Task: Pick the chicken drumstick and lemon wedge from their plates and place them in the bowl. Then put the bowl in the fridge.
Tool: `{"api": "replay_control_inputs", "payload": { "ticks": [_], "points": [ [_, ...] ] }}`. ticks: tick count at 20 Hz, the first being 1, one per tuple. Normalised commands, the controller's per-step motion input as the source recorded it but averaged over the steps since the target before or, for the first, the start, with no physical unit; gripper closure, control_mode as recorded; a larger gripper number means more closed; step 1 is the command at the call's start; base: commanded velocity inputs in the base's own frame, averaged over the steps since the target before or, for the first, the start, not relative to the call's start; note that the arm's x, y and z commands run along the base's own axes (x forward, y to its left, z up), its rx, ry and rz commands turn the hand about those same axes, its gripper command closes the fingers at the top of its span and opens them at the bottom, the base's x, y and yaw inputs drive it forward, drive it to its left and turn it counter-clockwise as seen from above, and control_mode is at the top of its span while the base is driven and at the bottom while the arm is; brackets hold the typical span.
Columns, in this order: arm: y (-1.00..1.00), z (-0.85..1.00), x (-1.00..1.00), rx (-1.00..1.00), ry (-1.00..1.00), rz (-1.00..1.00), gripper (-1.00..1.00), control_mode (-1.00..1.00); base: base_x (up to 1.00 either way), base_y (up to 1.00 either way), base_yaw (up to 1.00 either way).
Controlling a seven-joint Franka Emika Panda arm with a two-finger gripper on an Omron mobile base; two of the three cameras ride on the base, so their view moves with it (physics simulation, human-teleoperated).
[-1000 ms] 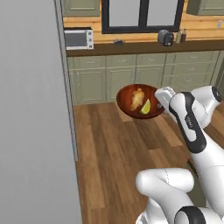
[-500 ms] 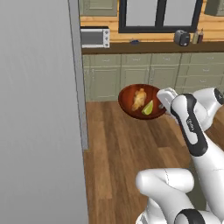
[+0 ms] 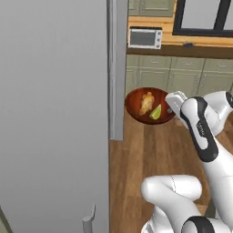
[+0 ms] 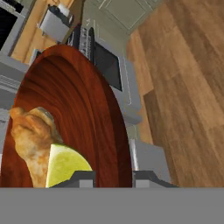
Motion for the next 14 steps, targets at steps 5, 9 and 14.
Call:
{"api": "replay_control_inputs", "payload": {
  "ticks": [5,9,14],
  "points": [
    [0.0,0.0,0.0,0.0,0.0,0.0,1.0,1.0,-0.46,-0.01,0.43],
    [0.0,0.0,0.0,0.0,0.0,0.0,1.0,1.0,0.06,-0.12,0.33],
    [0.0,0.0,0.0,0.0,0.0,0.0,1.0,1.0,0.41,-0.25,0.25]
  ]
}}
